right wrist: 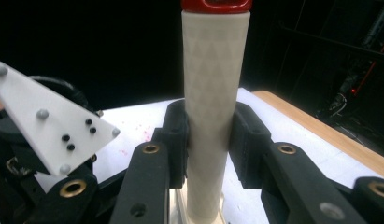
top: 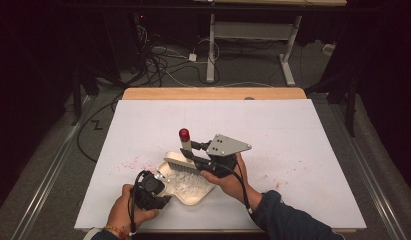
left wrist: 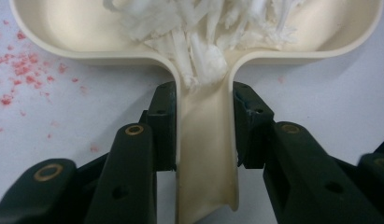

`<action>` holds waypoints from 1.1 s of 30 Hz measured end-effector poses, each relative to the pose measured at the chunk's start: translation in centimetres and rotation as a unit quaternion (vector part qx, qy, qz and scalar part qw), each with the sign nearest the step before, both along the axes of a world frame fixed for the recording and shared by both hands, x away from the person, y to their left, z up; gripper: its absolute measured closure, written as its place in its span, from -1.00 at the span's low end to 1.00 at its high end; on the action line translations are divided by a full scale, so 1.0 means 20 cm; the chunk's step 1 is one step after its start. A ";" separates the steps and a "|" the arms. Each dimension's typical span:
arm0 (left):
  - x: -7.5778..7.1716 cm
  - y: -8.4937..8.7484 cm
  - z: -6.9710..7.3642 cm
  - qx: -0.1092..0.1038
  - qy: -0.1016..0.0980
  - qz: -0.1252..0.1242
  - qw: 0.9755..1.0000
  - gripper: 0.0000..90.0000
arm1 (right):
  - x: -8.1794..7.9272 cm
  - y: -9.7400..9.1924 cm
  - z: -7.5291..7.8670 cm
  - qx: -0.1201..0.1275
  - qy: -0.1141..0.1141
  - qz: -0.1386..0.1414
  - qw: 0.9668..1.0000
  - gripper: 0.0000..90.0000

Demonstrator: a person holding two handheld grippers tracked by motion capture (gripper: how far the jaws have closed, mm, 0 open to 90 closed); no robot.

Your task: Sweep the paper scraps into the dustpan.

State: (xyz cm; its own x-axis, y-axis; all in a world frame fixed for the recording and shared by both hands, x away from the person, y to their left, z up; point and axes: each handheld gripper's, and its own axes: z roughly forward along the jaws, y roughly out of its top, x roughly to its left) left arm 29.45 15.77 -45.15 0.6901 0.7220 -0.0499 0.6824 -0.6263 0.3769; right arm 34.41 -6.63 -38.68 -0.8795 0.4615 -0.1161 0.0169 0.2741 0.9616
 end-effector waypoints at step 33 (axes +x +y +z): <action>0.00 -0.01 -0.01 0.006 0.001 0.002 1.000 0.39 | -0.05 -0.57 0.04 -0.079 -0.012 -0.077 0.994 0.57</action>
State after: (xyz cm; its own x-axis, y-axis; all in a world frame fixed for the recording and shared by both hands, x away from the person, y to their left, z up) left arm 29.48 15.59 -45.37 0.6878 0.7246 -0.0425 0.6850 -0.6286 0.3683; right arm 33.41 -18.06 -37.87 -0.7963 0.5639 -0.2188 0.0470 0.4183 0.9071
